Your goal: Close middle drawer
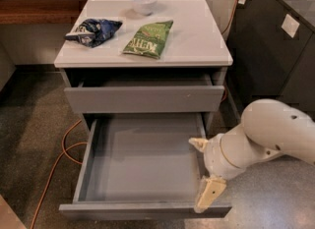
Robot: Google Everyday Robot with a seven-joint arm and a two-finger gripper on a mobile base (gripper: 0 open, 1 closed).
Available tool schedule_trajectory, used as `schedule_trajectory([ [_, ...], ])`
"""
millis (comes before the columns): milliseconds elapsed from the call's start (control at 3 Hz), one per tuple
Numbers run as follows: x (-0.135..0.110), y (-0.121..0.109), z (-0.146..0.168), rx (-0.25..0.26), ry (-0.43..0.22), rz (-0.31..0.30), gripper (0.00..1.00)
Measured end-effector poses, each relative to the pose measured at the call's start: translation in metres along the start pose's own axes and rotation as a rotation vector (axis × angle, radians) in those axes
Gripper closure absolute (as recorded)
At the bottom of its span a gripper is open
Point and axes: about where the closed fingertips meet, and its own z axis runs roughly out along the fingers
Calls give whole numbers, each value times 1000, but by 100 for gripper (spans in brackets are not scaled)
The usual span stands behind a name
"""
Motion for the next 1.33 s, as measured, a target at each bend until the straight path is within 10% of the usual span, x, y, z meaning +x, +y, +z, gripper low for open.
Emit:
schedule_trajectory([
  [333,4,8,38,-61,-21,-7,10],
  [1333,26,41,151,-190,-27,-24,83],
])
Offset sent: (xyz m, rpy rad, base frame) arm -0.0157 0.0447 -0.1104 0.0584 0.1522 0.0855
